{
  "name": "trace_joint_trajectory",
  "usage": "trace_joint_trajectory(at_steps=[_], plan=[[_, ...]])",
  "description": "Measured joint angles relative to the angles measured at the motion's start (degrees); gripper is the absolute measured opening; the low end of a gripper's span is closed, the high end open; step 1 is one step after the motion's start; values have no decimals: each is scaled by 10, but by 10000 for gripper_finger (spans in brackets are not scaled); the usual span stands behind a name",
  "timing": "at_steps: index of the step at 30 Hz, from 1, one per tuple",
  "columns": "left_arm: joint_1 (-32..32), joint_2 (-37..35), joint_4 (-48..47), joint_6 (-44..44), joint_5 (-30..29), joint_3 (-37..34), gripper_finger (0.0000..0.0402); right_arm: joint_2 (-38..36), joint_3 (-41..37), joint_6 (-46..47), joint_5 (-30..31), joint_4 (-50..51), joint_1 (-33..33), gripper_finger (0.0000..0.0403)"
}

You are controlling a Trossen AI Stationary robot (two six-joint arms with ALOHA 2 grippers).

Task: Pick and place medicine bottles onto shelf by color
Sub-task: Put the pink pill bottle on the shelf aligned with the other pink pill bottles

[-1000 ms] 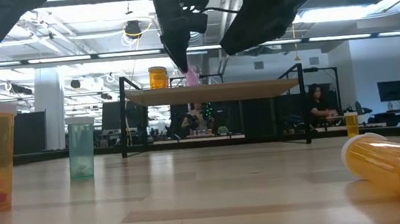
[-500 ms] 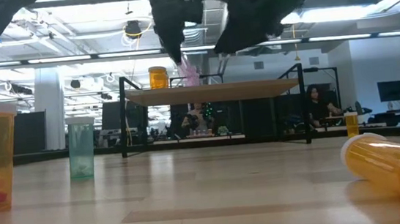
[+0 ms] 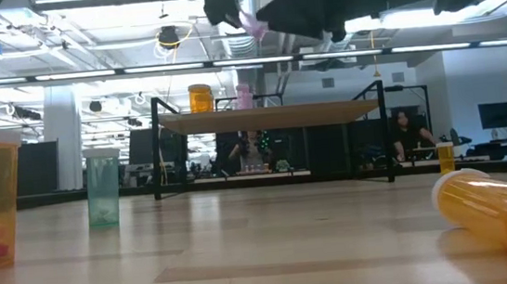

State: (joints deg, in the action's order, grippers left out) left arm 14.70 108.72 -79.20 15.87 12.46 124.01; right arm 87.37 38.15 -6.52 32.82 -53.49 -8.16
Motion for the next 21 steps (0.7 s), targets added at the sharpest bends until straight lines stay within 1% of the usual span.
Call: trace_joint_trajectory(at_steps=[5,8,21], plan=[[-29,0,1,0,1,0,120,0,0,0,0,-14,6,225],[-40,0,1,1,-10,0,120,0,0,0,0,-16,3,225],[-51,0,-15,-1,-11,0,120,0,1,0,0,-29,3,225]])
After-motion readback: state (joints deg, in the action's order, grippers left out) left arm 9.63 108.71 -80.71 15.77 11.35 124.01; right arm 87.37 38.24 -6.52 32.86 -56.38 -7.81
